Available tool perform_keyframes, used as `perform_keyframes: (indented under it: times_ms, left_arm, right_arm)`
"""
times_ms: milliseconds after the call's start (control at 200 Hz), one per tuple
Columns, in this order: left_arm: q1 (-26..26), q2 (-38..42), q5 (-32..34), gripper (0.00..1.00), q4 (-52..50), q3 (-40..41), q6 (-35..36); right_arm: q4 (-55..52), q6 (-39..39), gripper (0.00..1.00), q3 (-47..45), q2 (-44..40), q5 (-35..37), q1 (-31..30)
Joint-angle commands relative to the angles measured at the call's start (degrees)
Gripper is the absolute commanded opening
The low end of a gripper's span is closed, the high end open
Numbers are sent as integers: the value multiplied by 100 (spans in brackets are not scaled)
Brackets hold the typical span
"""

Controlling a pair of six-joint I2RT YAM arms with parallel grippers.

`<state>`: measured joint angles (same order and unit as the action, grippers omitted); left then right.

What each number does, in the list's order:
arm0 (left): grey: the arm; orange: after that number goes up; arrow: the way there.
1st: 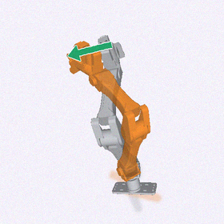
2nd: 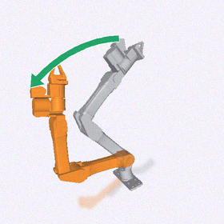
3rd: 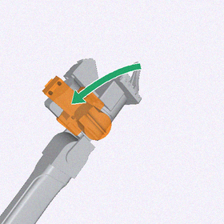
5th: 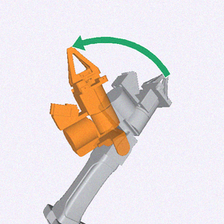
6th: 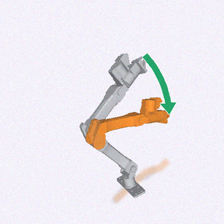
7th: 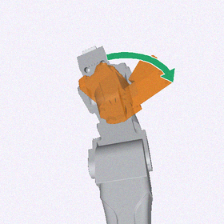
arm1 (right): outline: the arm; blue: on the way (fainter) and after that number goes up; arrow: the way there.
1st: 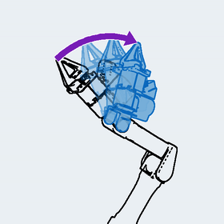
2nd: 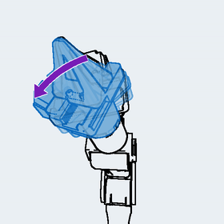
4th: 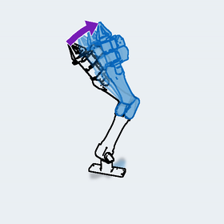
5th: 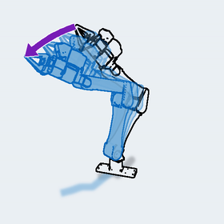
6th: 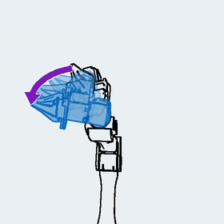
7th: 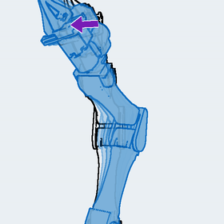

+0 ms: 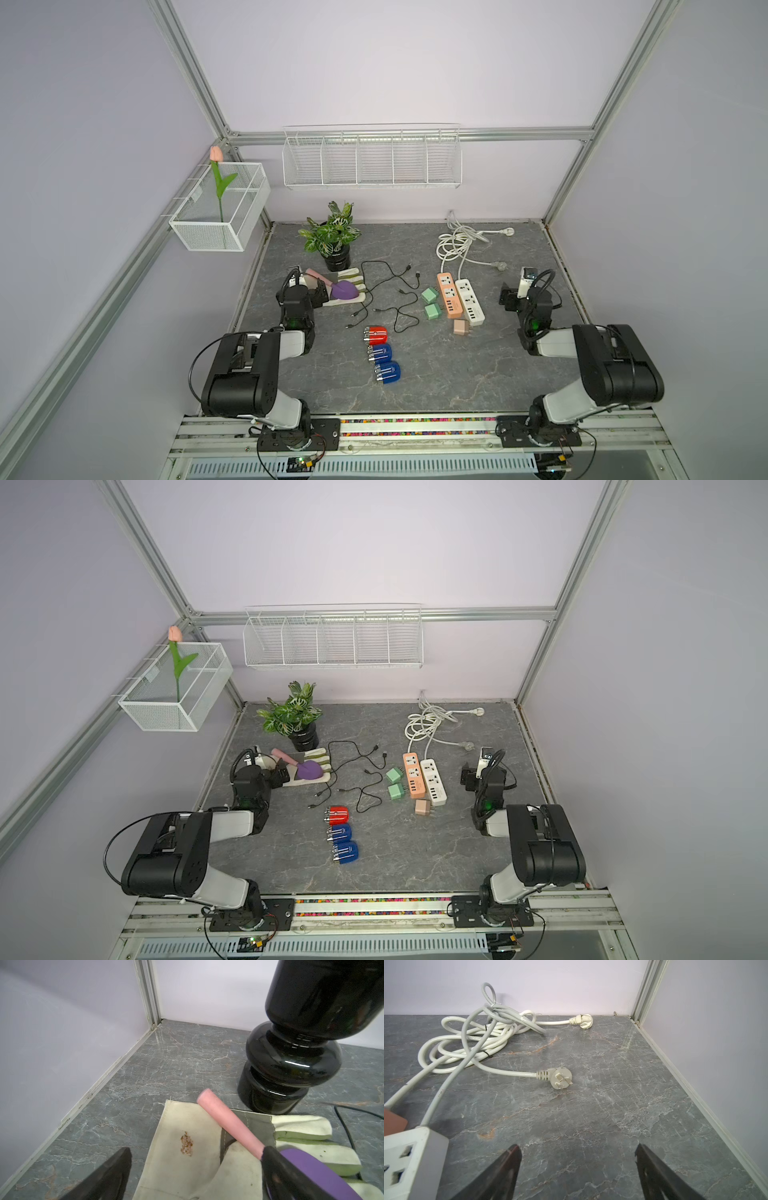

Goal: Charge the electric shaver
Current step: Pick up the charging cable from the center of the board.

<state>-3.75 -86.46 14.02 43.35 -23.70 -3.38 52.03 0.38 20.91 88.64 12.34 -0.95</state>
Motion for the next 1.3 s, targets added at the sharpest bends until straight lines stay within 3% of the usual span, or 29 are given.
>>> perform_keyframes:
  times_ms: [0,730,805,865,980,1045,1090,1160,1225,1260,1295]
  left_arm:
    - [32,-16,-44,99,-37,-131,116]
    - [30,-11,-49,99,-21,-122,112]
    - [28,131,-212,99,-179,-185,263]
    - [2,388,-207,99,-574,-305,349]
    - [-282,1029,571,99,-1821,-882,280]
    - [-459,1397,987,99,-2074,-1091,-20]
    - [-638,1662,1450,99,-2322,-1306,-453]
    - [-659,1956,1515,99,-3972,-2088,-2042]
    - [-637,1952,1631,99,-5844,-2781,-3727]
    - [-547,1889,1608,100,-6153,-2887,-4272]
    - [-367,1810,1169,100,-6209,-2884,-4598]
  right_arm:
    - [114,-91,89,-43,-50,-56,7]
    - [70,-90,89,-36,-104,-5,-8]
    - [-183,-116,89,17,-403,243,-91]
    - [-1062,-235,89,254,-866,489,-264]
    - [-2000,-206,89,851,-1809,729,-558]
    - [-2694,37,89,1581,-2193,959,-788]
    - [-3680,696,89,2321,-2242,933,-830]
    - [-5331,1625,89,3402,-2057,490,-793]
    - [-5773,2455,89,3650,-1796,347,-757]
    - [-5805,2613,89,3681,-1695,-145,-671]
    - [-5829,2655,89,3755,-1606,-589,-650]
